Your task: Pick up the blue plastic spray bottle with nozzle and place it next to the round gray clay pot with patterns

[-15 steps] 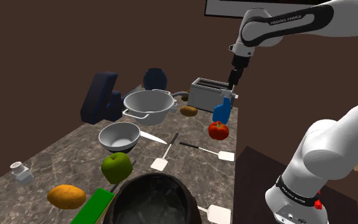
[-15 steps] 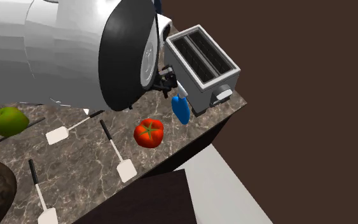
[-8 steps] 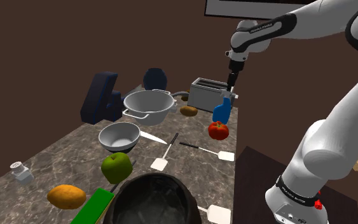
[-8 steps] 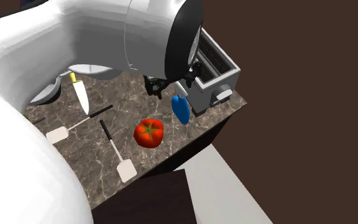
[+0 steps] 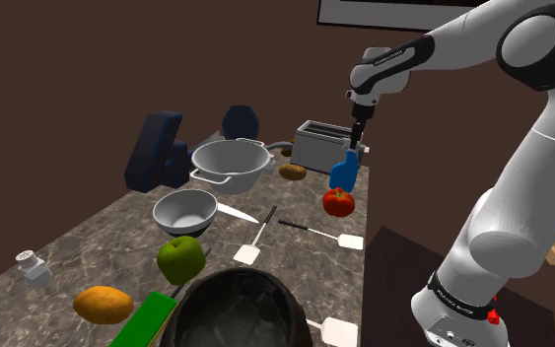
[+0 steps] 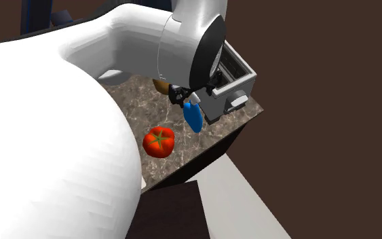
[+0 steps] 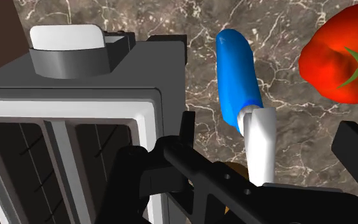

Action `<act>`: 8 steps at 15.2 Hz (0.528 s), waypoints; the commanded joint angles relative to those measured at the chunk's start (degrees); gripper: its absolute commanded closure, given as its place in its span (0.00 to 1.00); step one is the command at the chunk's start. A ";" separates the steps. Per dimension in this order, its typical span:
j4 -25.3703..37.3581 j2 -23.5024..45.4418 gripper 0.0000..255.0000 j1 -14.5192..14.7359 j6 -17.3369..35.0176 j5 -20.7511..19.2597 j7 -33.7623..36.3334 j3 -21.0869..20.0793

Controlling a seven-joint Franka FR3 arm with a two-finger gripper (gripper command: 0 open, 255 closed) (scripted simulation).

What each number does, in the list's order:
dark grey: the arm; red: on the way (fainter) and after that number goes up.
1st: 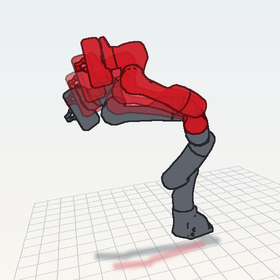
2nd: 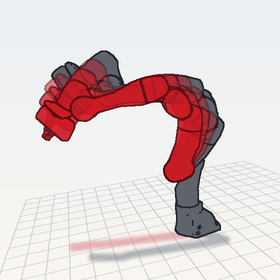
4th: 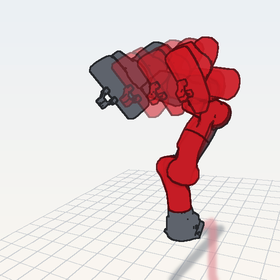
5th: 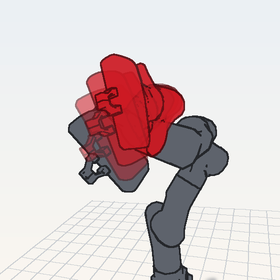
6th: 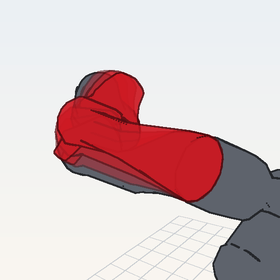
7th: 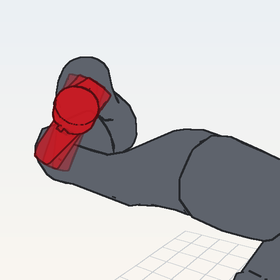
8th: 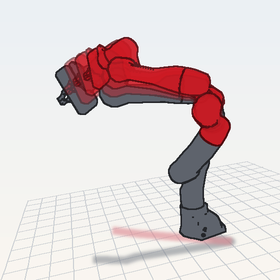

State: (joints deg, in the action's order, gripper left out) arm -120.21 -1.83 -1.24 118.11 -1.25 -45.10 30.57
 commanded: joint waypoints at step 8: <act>-0.99 0.95 0.00 -0.07 1.83 0.53 -0.44 0.12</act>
State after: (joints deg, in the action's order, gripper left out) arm -121.19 -0.89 -1.31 119.93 -0.73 -45.54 30.68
